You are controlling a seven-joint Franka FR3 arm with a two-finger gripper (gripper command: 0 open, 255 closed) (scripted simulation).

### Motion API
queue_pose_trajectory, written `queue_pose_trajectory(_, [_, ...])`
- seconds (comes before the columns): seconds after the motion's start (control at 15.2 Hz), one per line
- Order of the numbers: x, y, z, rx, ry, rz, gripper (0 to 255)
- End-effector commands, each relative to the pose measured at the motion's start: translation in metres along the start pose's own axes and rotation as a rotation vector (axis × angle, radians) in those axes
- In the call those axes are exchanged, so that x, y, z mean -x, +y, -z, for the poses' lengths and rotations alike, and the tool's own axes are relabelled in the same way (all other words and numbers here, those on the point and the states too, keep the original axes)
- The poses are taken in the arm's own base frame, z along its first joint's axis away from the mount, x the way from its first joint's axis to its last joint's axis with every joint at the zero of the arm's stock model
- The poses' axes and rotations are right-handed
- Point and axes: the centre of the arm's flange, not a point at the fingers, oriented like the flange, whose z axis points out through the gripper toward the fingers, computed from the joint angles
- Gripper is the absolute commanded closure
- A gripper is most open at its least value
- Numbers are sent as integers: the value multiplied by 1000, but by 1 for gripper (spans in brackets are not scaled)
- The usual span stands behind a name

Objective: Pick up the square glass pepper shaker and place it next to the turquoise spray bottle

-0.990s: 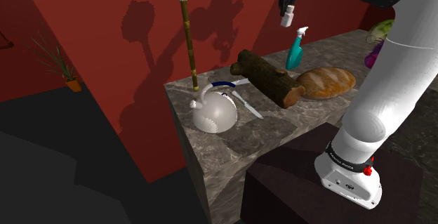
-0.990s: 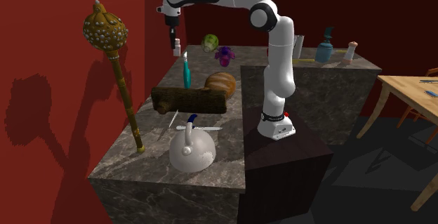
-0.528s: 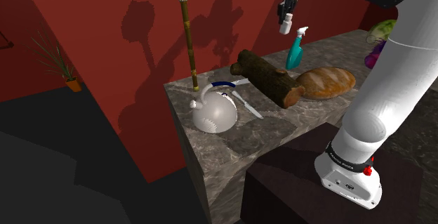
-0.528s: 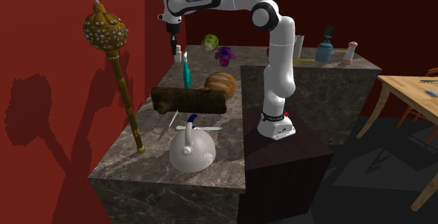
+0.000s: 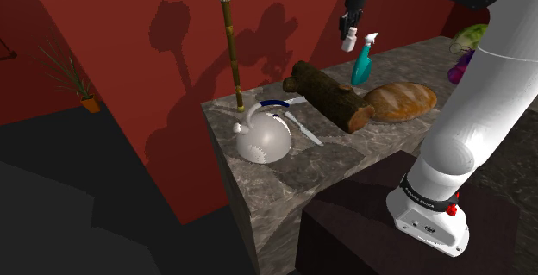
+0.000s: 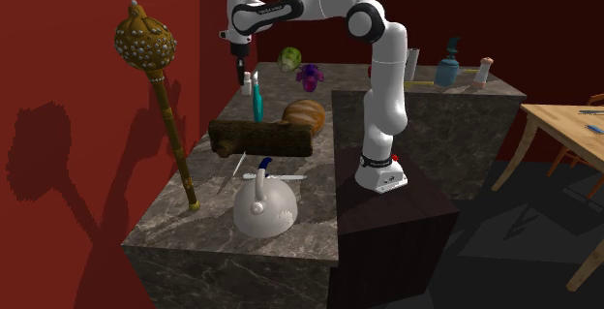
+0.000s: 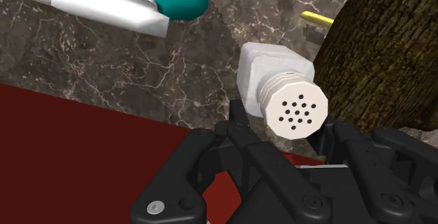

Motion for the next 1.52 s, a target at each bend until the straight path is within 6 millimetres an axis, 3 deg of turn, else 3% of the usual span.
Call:
queue_pose_trajectory(0.0, [1,-1,-12,0,0,0,255])
queue_pose_trajectory(1.45, [11,-5,-128,0,0,0,255])
